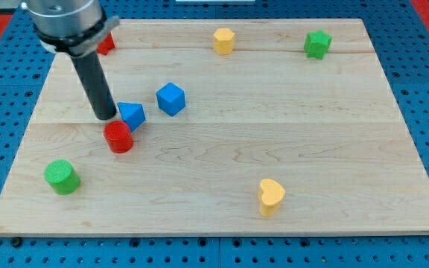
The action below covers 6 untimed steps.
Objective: Locate the blue cube left center of the board
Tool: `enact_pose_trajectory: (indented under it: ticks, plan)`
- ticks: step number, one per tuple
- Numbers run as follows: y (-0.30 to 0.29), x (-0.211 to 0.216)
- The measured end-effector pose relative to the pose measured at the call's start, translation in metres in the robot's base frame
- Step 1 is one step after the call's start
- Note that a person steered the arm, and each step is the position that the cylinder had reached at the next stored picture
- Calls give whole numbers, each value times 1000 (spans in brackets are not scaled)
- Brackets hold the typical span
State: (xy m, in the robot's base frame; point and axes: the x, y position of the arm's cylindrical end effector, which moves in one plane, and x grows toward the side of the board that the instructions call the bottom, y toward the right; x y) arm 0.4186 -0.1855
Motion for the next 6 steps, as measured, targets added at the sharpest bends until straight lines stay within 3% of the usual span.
enact_pose_trajectory:
  ticks: [1, 2, 3, 4, 5, 6]
  plan:
    - [20, -37]
    - [120, -49]
    - [207, -16]
    - [221, -14]
    - [152, -17]
    - [120, -6]
